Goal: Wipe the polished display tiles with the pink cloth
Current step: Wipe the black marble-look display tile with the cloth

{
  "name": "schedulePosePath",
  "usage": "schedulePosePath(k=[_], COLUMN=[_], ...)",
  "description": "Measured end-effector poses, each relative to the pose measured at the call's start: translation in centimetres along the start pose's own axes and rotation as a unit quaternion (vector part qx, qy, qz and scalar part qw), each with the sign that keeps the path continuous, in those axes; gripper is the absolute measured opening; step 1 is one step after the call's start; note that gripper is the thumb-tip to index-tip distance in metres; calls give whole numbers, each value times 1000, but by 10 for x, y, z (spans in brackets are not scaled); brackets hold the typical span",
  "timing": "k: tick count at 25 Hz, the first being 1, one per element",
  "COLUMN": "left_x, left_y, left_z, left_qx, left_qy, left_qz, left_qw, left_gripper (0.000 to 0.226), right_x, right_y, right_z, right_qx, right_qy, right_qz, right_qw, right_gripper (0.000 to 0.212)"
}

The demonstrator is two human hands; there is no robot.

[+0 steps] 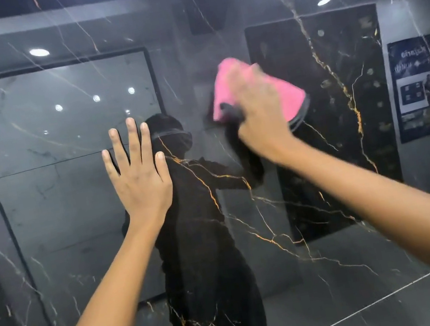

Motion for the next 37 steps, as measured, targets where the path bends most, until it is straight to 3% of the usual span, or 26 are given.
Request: schedulePosePath(k=[2,3,4,5,7,9,10,11,13,14,15,17,19,20,21,22,24,26,27,29,30,31,32,33,35,37], left_x=[1,1,1,0,0,3,3,3,5,8,12,16,18,18,17,16,15,15,15,15,15,15,15,14,15,17], left_y=[0,0,1,2,3,1,0,-2,-9,-14,-19,-29,-35,-34,-30,-26,-22,-22,-22,-22,-23,-23,-23,-24,-25,-24], left_z=[0,0,-1,-1,1,0,0,1,11,23,41,88,126,137,143,146,145,146,146,145,144,143,143,143,145,145], left_qx=[4,5,3,-1,-9,-19,-23,-27,-23,-16,-6,9,14,15,17,19,31,37,38,43,48,51,52,52,51,46], left_qy=[2,3,4,2,1,4,4,3,11,21,30,26,8,-2,-8,-10,-2,3,2,1,1,0,0,2,5,10], left_qz=[1,1,2,5,16,23,19,6,-22,-28,-32,-47,-54,-49,-38,-25,-9,-10,-10,-10,-11,-12,-12,-9,-3,-4], left_qw=[1000,1000,1000,1000,1000,1000,1000,1000,999,999,999,999,998,999,999,999,999,999,999,999,999,999,999,999,999,999], left_gripper=[56,56,56,56,56,56,57,57,58,58,58,58,58,58,58,58,58,58,57,56,56,56,56,57,59,59], right_x=[-89,-98,-84,-55,34,62,40,-1,-76,-81,-65,26,100,95,69,22,-69,-64,-30,68,102,101,75,27,-63,-55], right_y=[42,42,32,16,-23,-29,-16,3,34,24,8,-33,-72,-65,-47,-20,21,10,-7,-59,-71,-70,-58,-32,19,0], right_z=[-57,-67,-49,-14,47,40,32,22,-28,-28,-3,75,90,88,89,86,40,50,84,139,143,144,151,155,129,139], right_qx=[-109,-134,-107,-81,-14,6,-17,-64,-178,-175,-149,-65,58,75,52,-7,-103,-80,-59,38,84,105,100,50,-67,-53], right_qy=[-340,-424,-437,-348,-31,180,151,16,-293,-375,-369,-88,217,234,178,38,-285,-388,-301,11,147,199,159,36,-248,-286], right_qz=[-82,-111,-119,-101,-22,19,8,-34,-90,-105,-110,-81,13,51,78,88,30,-37,-27,33,57,46,38,34,7,3], right_qw=[930,889,885,929,999,984,988,997,935,904,911,991,974,968,980,995,952,917,951,999,984,973,981,997,966,957], right_gripper=[80,80,77,74,79,90,91,89,82,78,74,68,65,69,74,76,72,71,72,68,64,62,66,75,86,81])
Point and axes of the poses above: each hand's wrist, its own z-axis towards the middle knuckle, its own y-axis out of the palm, x = y × z, the point moved 10 cm from there along z, towards the middle knuckle, and after that the axes turned 9 degrees about -y, right-handed, at the moved point
